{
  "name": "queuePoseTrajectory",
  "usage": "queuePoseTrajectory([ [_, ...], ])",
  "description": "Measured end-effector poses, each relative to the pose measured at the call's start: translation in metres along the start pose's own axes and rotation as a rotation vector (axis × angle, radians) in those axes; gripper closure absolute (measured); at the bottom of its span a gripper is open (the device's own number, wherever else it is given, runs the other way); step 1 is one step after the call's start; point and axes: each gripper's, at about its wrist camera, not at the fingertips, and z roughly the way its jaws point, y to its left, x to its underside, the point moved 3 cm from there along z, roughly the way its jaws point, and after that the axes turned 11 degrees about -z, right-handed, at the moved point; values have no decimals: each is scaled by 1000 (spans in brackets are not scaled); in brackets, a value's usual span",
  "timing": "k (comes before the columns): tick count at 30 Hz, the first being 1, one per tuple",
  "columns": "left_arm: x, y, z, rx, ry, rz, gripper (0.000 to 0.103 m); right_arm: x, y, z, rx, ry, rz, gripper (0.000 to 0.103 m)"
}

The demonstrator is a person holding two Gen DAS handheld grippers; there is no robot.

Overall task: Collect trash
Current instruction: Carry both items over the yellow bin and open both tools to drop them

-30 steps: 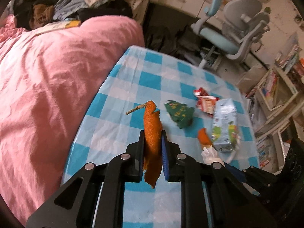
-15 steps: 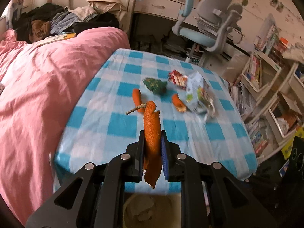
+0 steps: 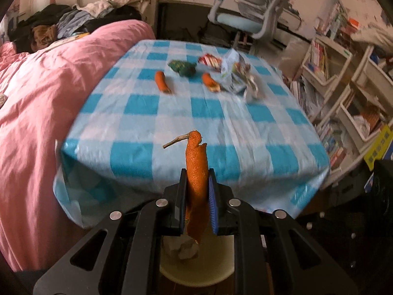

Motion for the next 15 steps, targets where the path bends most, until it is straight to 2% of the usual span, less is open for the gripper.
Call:
queuePoseTrajectory([
  [1, 5, 0, 1, 3, 16, -2, 88, 2, 0, -1, 5, 0, 2, 63],
  [3, 13, 1, 1, 5, 36, -17, 87, 5, 0, -4, 11, -5, 11, 61],
  [6, 15, -1, -3, -7, 15, -12, 82, 8, -2, -7, 23, -15, 23, 55],
  [8, 13, -1, -7, -26, -17, -4, 71, 10, -2, -8, 27, -19, 28, 54],
  [10, 11, 0, -13, -47, -63, -3, 56, 11, -2, -9, 35, -23, 26, 50],
  [14, 6, 0, -24, -71, -133, -10, 38, 11, -1, -8, 51, -31, 21, 48],
  [15, 5, 1, -26, -76, -148, -13, 34, 11, -1, -8, 56, -35, 19, 44],
])
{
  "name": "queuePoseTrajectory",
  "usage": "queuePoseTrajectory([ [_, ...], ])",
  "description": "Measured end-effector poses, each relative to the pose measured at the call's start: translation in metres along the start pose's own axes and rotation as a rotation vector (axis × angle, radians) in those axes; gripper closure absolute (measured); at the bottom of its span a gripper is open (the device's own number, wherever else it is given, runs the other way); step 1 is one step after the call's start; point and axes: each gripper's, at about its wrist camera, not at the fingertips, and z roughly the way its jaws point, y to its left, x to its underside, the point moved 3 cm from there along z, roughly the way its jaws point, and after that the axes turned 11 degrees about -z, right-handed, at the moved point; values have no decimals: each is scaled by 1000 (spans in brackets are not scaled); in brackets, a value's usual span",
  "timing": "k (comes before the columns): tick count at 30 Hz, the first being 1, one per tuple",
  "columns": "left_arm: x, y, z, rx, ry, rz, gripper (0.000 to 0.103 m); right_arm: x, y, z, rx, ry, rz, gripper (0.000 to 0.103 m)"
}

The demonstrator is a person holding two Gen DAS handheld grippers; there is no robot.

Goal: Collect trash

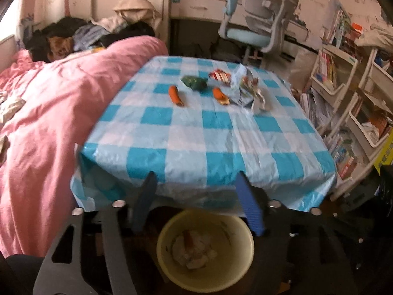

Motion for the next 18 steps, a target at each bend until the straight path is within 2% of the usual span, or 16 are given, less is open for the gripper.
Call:
queuePoseTrajectory([
  [4, -5, 2, -3, -16, -33, -8, 23, -1, -1, 0, 13, -7, -4, 38],
  [10, -8, 3, -7, -32, -69, -11, 15, -2, -4, 0, 31, -17, 5, 32],
  [18, -10, 5, -7, -37, -75, -25, 13, -2, -6, -1, 39, -31, 12, 31],
])
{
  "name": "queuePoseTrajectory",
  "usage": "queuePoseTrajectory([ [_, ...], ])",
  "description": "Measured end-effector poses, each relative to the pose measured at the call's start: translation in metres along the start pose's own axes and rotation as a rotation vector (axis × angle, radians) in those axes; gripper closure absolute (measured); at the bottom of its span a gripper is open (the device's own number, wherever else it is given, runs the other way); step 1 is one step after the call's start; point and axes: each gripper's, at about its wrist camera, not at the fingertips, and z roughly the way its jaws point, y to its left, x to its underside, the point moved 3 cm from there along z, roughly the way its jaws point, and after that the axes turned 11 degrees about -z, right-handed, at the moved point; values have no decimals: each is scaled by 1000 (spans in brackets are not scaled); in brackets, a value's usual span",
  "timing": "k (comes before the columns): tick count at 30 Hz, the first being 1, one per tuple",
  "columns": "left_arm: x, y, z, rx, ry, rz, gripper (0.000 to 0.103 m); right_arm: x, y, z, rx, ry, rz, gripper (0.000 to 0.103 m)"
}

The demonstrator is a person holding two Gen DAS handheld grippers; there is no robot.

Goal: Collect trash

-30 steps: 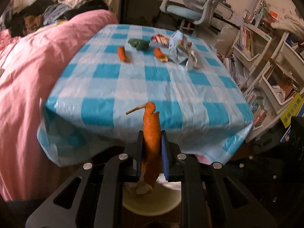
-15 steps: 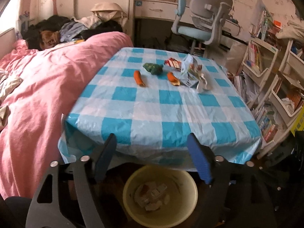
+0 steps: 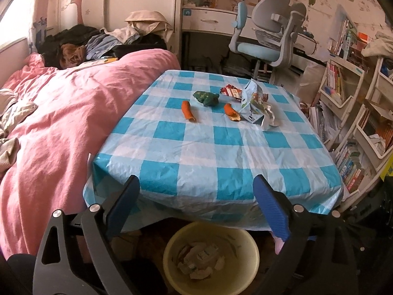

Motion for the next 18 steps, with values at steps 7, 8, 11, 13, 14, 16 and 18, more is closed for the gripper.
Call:
queuePoseTrajectory([
  [7, 0, 3, 3, -5, 6, -21, 12, -1, -3, -2, 15, -15, 11, 31],
  [8, -1, 4, 3, -7, 6, -26, 12, -1, -3, -3, 19, -21, 15, 31],
  [11, -2, 7, 5, -11, 4, -47, 12, -2, -6, -5, 30, -34, 24, 29],
  [13, -4, 10, 7, -13, 8, -69, 12, -3, -8, -6, 37, -40, 33, 29],
  [14, -5, 11, 8, -14, 9, -78, 12, -3, -9, -6, 40, -42, 36, 29],
  [16, -7, 14, 11, -15, 11, -101, 12, -4, -11, -6, 48, -43, 35, 29],
  [18, -11, 15, 16, -14, 13, -116, 12, -7, -14, -5, 62, -39, 34, 29],
])
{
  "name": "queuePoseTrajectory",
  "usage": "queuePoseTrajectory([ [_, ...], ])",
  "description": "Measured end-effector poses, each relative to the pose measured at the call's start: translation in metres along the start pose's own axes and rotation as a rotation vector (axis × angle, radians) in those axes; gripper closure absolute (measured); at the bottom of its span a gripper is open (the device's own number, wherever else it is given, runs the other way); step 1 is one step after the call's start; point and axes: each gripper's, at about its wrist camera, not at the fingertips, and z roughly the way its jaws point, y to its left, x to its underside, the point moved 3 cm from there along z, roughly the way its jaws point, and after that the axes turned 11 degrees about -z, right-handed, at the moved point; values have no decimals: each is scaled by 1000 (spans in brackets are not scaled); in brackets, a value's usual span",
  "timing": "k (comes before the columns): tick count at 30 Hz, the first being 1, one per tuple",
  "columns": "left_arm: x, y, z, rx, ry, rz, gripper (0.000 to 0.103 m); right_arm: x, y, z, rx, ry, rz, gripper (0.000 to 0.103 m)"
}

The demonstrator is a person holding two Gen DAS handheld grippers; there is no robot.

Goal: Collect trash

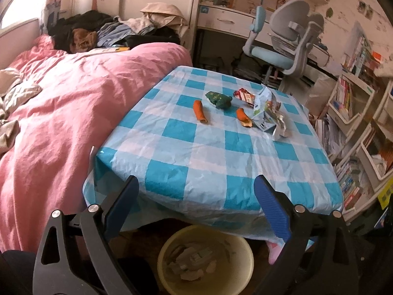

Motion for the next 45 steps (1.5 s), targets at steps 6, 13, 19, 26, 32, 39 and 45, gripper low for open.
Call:
queuePoseTrajectory([
  [6, -21, -11, 21, -3, 13, 16, 12, -25, -23, 4, 53, -3, -5, 29],
  [13, -54, -21, 67, -45, 38, 19, 12, -73, -62, 18, 133, -4, -48, 29],
  [19, -75, -21, 114, -70, 85, -29, 12, -101, -101, 49, 190, 23, -45, 29],
  [26, -93, -27, 158, -107, 118, -35, 12, -121, -128, 85, 225, 54, -40, 29],
  [32, -103, -28, 192, -136, 163, -49, 12, -130, -143, 106, 236, 87, -36, 29],
  [39, -111, -33, 221, -138, 216, -54, 20, -133, -151, 118, 189, 125, -28, 66],
  [45, -110, -43, 226, -94, 240, 10, 85, -132, -158, 111, 169, 110, 19, 92],
])
